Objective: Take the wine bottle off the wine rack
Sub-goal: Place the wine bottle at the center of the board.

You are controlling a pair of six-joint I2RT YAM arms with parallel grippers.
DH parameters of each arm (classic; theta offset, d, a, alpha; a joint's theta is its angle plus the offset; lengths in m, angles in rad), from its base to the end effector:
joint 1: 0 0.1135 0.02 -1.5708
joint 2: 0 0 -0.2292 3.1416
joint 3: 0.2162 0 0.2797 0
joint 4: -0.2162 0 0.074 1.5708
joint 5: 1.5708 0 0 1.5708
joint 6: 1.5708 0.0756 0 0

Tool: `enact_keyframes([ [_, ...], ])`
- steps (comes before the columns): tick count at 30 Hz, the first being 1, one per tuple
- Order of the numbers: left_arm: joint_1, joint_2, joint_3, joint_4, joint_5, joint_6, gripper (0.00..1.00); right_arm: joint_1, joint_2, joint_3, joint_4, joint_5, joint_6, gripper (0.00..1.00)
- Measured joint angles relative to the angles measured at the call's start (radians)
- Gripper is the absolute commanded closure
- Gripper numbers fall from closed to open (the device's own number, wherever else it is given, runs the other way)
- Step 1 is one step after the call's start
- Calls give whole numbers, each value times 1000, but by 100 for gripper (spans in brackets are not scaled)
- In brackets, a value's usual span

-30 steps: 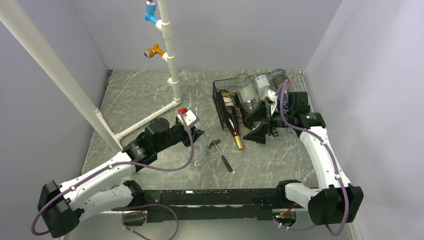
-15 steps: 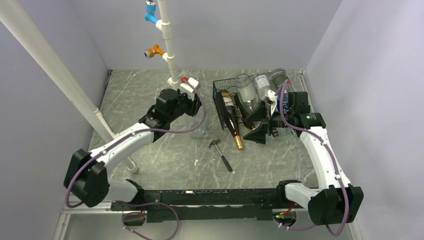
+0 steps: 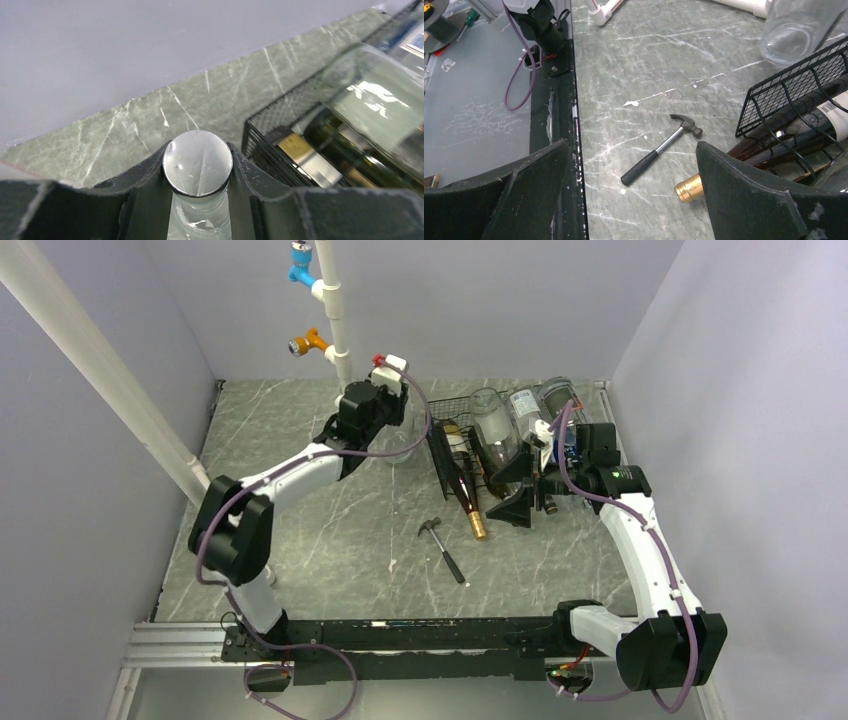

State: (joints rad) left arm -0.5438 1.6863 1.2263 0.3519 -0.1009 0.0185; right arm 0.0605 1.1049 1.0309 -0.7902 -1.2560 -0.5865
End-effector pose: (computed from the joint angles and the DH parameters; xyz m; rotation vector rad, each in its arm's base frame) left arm 0.4029 -0.2347 0.2576 0.3944 1.6411 -0.3106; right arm 0.2523 0.0873 0.2838 -1.0912 1.6471 1.1551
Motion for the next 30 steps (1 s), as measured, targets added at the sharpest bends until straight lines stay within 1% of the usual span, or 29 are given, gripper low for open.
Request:
enact_keyframes([
  [5,17,124,101,37,-55,19,100,2,0,0,7,9,3,0],
  [18,37,310,263,98,-115,33,99,15,0,0,16,23,8,0],
  [20,40,326,278,109,-123,33,87,19,0,0,17,26,8,0],
  [22,44,335,283,117,-130,31,81,21,0,0,18,27,8,0],
  [23,45,335,283,119,-132,29,76,22,-1,0,18,28,8,0],
  [28,48,335,283,118,-141,19,43,23,-1,0,21,30,8,0],
  [30,49,334,283,137,-145,18,35,23,-2,0,21,34,8,0],
])
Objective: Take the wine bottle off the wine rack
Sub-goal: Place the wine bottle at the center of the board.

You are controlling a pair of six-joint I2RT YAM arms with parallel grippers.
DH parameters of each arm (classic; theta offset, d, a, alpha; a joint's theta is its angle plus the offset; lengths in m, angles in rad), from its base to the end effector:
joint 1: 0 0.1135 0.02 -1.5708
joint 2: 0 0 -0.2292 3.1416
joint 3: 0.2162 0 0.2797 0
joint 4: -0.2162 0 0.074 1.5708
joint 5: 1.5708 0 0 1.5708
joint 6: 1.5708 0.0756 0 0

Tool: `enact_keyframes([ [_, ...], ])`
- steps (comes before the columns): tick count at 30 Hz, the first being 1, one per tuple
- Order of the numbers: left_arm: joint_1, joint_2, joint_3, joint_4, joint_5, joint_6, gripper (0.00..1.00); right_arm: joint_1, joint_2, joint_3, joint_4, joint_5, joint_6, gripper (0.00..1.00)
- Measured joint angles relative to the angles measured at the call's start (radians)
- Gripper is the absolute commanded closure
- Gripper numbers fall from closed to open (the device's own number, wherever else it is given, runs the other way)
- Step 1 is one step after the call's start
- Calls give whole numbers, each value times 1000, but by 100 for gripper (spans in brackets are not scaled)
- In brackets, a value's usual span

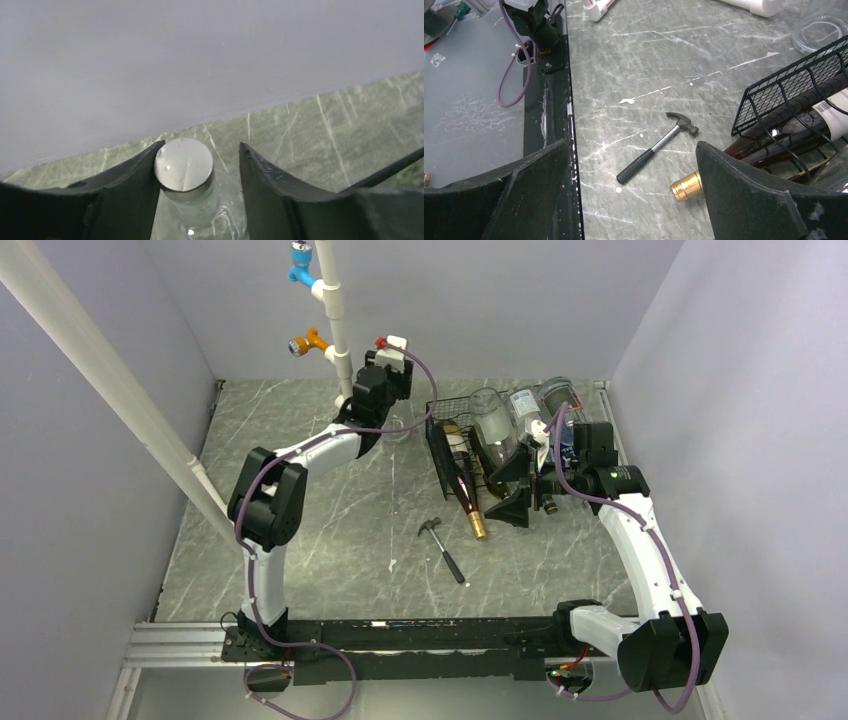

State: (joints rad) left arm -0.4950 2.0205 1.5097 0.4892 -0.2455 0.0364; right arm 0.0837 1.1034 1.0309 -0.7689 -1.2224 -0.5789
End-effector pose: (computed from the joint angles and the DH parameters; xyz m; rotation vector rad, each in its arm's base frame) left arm 0.4791 -0.2378 0.2355 0.2312 1.5772 -0.1619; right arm 0.2532 0.0925 0.2838 -1.1116 1.6507 1.1261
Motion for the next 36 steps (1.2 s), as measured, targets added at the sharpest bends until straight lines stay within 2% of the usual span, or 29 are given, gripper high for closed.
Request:
enact_keyframes([
  [4,5,-25,0,30,-6,-3,23,0,-1,0,0,9,0,0],
  [14,5,-153,6,-13,53,-40,1,0,0,0,1,18,0,0],
  [36,5,-418,-23,-391,477,-290,1,-2,-7,0,0,47,-23,0],
])
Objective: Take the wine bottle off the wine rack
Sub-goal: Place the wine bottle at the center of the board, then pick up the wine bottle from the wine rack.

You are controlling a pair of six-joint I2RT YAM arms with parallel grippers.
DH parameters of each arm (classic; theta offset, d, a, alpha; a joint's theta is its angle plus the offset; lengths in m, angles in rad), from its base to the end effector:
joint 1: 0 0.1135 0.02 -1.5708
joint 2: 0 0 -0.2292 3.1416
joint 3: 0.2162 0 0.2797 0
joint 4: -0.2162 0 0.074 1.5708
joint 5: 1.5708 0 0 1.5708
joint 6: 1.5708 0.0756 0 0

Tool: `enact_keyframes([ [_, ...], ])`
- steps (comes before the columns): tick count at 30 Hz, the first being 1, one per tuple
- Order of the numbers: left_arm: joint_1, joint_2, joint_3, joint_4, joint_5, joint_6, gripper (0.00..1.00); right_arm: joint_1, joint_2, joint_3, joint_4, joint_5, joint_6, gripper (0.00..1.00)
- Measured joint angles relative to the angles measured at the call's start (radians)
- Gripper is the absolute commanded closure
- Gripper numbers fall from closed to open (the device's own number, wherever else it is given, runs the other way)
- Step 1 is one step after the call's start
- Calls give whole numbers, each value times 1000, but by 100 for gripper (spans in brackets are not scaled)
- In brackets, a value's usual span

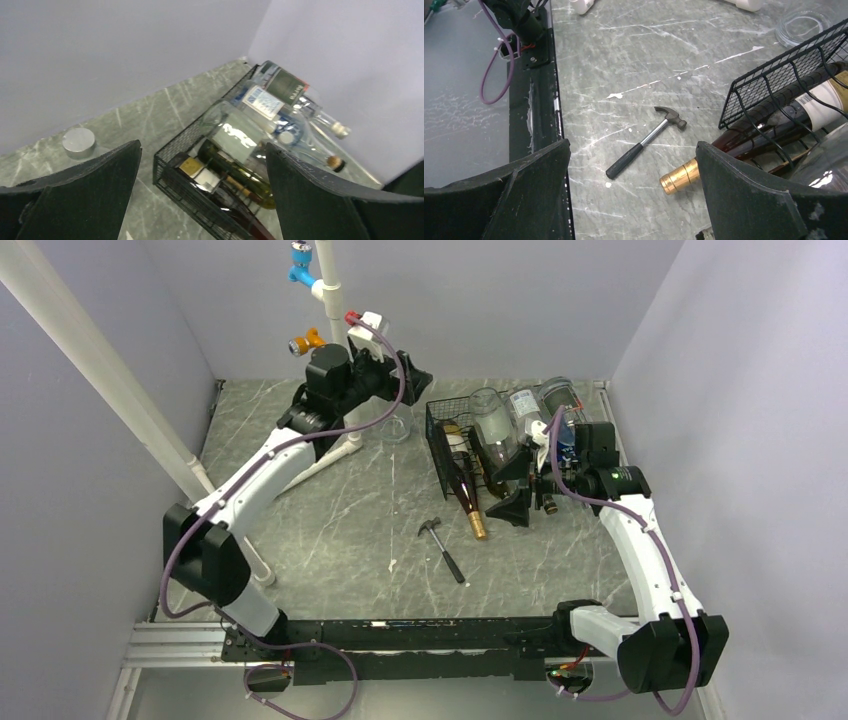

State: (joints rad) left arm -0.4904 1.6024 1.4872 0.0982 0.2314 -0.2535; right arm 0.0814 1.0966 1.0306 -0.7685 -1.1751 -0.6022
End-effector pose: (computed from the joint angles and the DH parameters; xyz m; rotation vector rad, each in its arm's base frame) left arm 0.3915 -0.2287 0.3683 0.3775 1.5961 -0.7587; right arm 0.2546 0.0908 0.2828 -1.1221 1.6642 1.0580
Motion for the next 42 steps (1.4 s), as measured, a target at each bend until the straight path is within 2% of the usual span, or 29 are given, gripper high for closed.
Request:
enact_keyframes([
  [6,0,-89,-32,-63,55,-32,0,-39,-1,-2,0,0,-11,0],
  [12,0,-212,-204,-114,75,-19,0,-66,-3,-6,-4,58,-12,0],
  [20,0,-310,-346,-119,138,40,0,-67,48,153,-81,188,-18,0],
  [24,0,-357,-394,-95,146,59,1,-67,61,182,-83,277,13,0],
  [32,0,-385,-416,-70,137,88,0,-80,62,179,-55,349,105,0],
  [42,0,-382,-422,-50,167,87,0,-206,69,163,18,309,255,0],
])
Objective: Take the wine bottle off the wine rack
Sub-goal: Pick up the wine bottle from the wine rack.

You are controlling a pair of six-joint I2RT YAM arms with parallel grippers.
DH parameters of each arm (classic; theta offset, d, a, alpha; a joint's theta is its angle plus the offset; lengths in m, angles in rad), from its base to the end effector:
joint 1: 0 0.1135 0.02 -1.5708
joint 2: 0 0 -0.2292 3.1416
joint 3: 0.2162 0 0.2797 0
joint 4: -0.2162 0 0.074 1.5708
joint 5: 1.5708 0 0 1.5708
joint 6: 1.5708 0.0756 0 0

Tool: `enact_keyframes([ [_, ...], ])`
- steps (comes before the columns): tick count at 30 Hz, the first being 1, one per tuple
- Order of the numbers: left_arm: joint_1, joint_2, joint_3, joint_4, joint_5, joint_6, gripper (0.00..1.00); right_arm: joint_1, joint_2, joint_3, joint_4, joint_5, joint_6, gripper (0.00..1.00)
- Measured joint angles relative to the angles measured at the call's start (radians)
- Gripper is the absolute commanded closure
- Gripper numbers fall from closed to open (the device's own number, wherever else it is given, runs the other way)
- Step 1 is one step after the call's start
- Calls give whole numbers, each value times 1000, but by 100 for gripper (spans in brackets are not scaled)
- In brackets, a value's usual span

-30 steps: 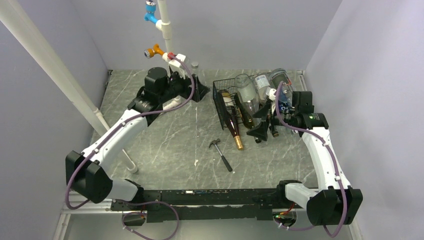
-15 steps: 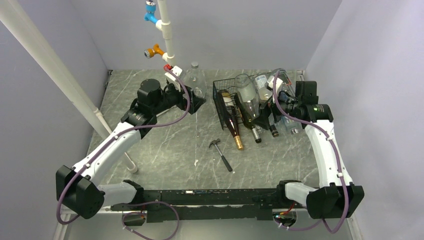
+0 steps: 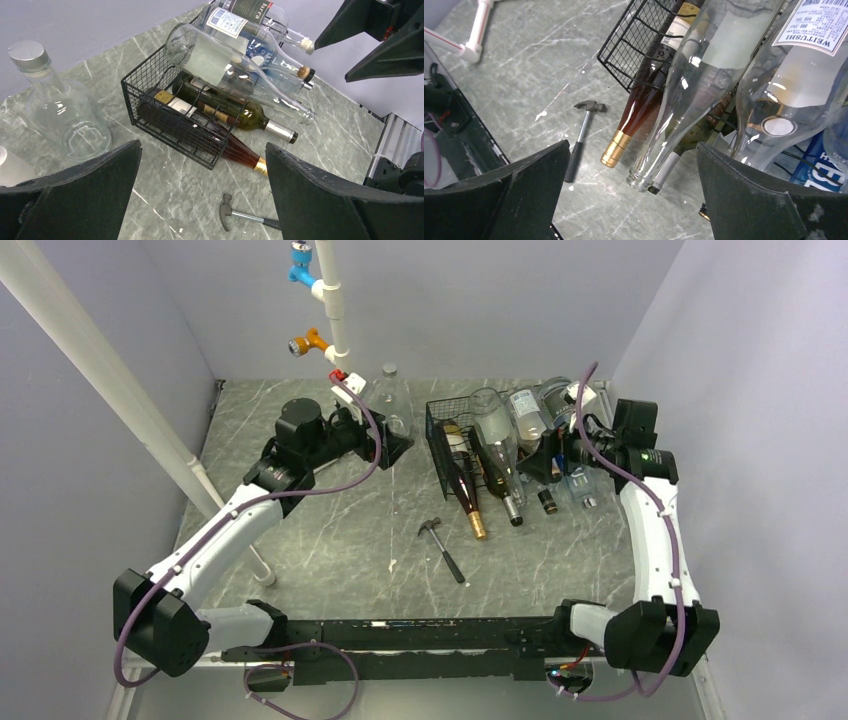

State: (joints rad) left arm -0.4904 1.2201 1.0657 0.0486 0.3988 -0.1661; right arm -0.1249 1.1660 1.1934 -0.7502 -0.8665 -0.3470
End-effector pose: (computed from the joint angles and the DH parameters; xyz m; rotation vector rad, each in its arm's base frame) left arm 0.3066 -0.1970 0.3309 0.5823 1.6359 -0.8222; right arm 0.2983 0.0206 0.3103 -0.6503 1.9832 0.7033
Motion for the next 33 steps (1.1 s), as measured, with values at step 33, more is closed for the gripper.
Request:
enact_keyframes([
  [33,0,3,-2,-8,-7,8,1,111,114,1,32,247,42,2],
])
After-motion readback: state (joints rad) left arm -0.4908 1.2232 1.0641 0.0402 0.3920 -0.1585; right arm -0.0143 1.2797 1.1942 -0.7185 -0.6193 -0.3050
